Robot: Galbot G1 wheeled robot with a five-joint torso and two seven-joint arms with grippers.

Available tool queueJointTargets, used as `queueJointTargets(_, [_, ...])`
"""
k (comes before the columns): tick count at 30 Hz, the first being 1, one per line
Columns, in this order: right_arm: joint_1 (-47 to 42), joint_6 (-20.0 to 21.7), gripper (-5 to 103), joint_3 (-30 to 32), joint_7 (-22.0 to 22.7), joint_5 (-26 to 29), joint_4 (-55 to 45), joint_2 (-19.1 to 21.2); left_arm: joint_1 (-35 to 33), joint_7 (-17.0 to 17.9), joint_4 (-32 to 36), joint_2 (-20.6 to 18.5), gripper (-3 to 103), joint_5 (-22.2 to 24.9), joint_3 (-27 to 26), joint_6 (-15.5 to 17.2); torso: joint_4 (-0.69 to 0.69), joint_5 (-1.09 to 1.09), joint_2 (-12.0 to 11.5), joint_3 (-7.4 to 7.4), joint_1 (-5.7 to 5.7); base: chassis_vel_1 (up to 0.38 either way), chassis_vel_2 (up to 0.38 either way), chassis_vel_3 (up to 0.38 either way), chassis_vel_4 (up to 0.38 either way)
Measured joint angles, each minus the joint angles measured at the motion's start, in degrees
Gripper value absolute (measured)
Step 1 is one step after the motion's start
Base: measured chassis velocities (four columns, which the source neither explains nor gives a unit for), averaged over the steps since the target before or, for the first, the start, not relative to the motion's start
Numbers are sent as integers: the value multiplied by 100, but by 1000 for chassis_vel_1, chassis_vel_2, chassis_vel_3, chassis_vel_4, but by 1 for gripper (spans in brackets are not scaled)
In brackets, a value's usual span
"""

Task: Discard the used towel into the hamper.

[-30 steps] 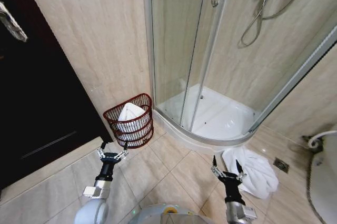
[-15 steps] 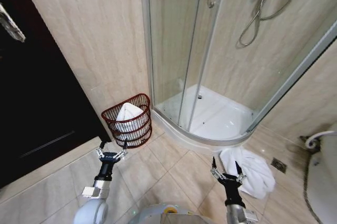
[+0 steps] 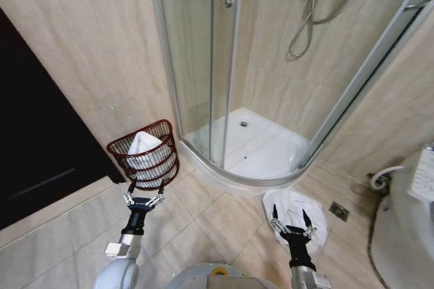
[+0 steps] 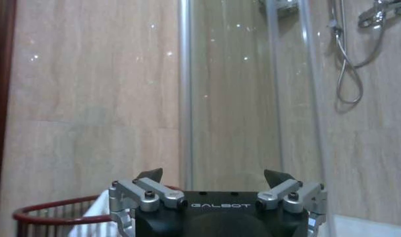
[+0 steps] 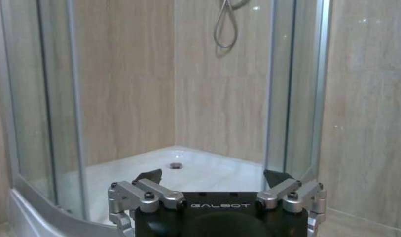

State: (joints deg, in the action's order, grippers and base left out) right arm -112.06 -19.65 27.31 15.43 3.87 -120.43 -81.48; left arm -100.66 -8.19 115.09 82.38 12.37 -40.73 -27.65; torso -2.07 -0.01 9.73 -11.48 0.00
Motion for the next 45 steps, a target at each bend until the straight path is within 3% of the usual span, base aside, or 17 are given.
queueJointTargets(15, [-74, -209, 100, -46, 3, -42, 99, -3, -50, -10, -29, 19, 100, -11, 1, -142, -1, 1, -3, 3, 0, -187, -173, 187, 185])
queueJointTargets(29, [-3, -236, 100, 13, 94, 10, 255, -48, -38, -10, -53, 47, 100, -11, 25, -214, -2, 1, -115, 121, 0, -98, -100, 99, 104])
queueJointTargets(33, [252, 97, 100, 215, 110, 497, 516, 14, -41, -9, -40, 66, 100, -19, 25, -214, -2, 1, -116, 121, 0, 0, 0, 0, 0])
queueJointTargets(36, [537, 466, 100, 367, -163, 972, 818, 100, -41, -9, -40, 104, 100, -56, 24, -208, -1, 1, -115, 121, 0, 0, 0, 0, 0])
queueJointTargets(39, [928, 1146, 100, 431, -700, 1598, 1251, 323, -46, -8, -12, 182, 100, -131, 26, -165, -1, 1, -115, 117, 0, 0, 0, 0, 0])
queueJointTargets(41, [977, 1240, 100, 432, -762, 1674, 1305, 352, -48, -8, -6, 191, 100, -137, 26, -154, -2, 1, -115, 117, 0, 0, 0, 0, 0])
queueJointTargets(44, [1617, 2012, 100, 424, -1065, 1966, 2051, 519, -54, -6, 35, 236, 100, -188, 7, -88, 0, 2, -111, 114, 0, 0, 0, 0, 0])
queueJointTargets(45, [1660, 2048, 100, 424, -1070, 1966, 2096, 523, -54, -6, 37, 236, 100, -189, 4, -85, -1, 3, -111, 114, 0, 0, 0, 0, 0])
